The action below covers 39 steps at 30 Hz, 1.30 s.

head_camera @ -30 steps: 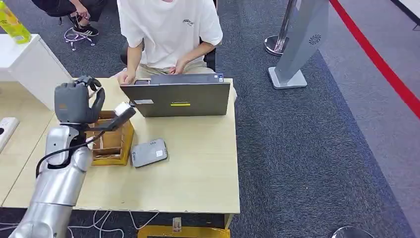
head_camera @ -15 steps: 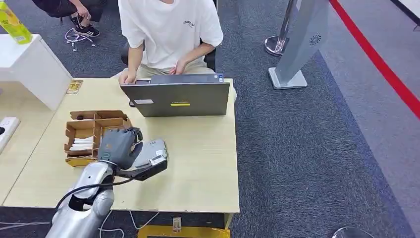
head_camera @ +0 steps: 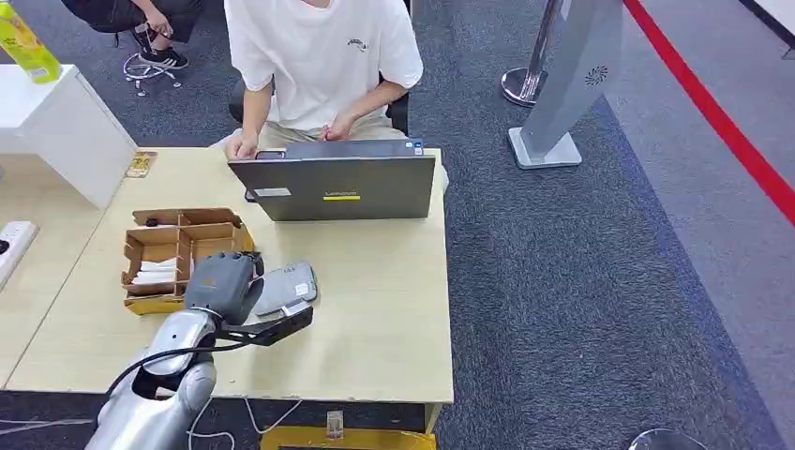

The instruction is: Pass the card to the sensor for recognition and then transmit it.

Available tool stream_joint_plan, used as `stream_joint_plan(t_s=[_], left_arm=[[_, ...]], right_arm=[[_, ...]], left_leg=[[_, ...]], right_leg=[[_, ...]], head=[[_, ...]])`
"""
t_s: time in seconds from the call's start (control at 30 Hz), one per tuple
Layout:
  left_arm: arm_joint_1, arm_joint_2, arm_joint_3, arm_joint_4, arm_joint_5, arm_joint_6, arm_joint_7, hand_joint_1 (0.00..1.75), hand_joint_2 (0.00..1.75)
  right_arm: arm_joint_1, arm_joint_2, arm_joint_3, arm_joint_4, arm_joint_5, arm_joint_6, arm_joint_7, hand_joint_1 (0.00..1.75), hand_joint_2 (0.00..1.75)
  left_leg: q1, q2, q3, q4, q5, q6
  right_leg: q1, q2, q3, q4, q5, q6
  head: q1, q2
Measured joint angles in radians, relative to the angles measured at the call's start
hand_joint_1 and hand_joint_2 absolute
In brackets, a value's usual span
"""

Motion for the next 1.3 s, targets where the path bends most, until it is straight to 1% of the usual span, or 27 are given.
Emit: stream_joint_plan(t_s=[0.13, 0.27, 0.37, 0.5, 0.67, 0.83, 1.03, 1.3], left_arm=[[-0.001, 0.002, -0.001, 0.004, -0.001, 0.000, 0.002, 1.75, 1.75], [-0.006, 0.001, -0.001, 0.023, -0.012, -0.010, 0.033, 1.75, 1.75], [-0.020, 0.001, -0.001, 0.063, -0.014, -0.012, 0.047, 1.75, 1.75], [-0.037, -0.002, -0.001, 0.118, -0.010, -0.016, 0.046, 1.75, 1.75], [-0.040, -0.016, -0.001, 0.181, -0.005, -0.034, 0.029, 1.75, 1.75], [-0.052, -0.038, -0.004, 0.238, -0.011, -0.018, 0.027, 1.75, 1.75], [-0.060, -0.063, -0.004, 0.282, -0.024, -0.005, 0.032, 1.75, 1.75], [-0.068, -0.077, -0.004, 0.306, -0.026, -0.002, 0.032, 1.75, 1.75]], right_arm=[[0.000, 0.000, 0.000, 0.001, 0.000, 0.000, 0.000, 0.00, 1.75], [0.000, 0.000, 0.000, 0.002, 0.002, 0.003, 0.000, 0.00, 1.75], [0.000, 0.000, 0.000, 0.002, 0.010, 0.006, 0.000, 0.00, 1.75], [0.000, 0.000, 0.000, 0.003, 0.018, 0.007, 0.000, 0.00, 1.75], [0.000, 0.000, 0.002, 0.003, 0.021, 0.008, 0.000, 0.00, 1.75], [0.000, 0.000, 0.005, 0.003, 0.031, 0.010, 0.001, 0.00, 1.75], [-0.001, 0.000, 0.008, 0.003, 0.034, 0.016, 0.001, 0.00, 1.75], [-0.001, 0.000, 0.010, 0.003, 0.035, 0.019, 0.001, 0.00, 1.75]], left_leg=[[0.000, 0.000, 0.000, 0.000, 0.000, 0.000], [0.000, 0.000, 0.000, 0.000, 0.000, 0.000], [0.000, 0.000, 0.000, 0.000, 0.000, 0.000], [0.000, 0.000, 0.000, 0.000, 0.000, 0.000], [0.000, 0.000, 0.000, 0.000, 0.000, 0.000], [0.000, -0.001, 0.000, 0.000, 0.000, 0.000], [0.000, -0.002, 0.002, 0.000, 0.000, 0.000], [0.000, -0.002, 0.007, 0.000, 0.000, 0.000]], right_leg=[[0.000, 0.000, 0.000, 0.000, 0.000, 0.000], [0.000, 0.000, 0.000, 0.000, 0.000, 0.000], [0.000, 0.000, 0.000, 0.000, 0.000, 0.000], [0.000, 0.000, 0.000, 0.000, 0.000, 0.000], [0.000, 0.000, 0.000, 0.000, 0.000, 0.000], [0.000, -0.001, 0.001, 0.000, 0.000, 0.000], [0.000, -0.002, 0.003, 0.000, 0.000, 0.000], [0.000, -0.003, 0.007, 0.000, 0.000, 0.000]], head=[[0.000, 0.000], [0.000, 0.000], [0.000, 0.000], [0.000, 0.000], [0.000, 0.000], [0.000, 0.000], [0.000, 0.000], [0.000, 0.000]])
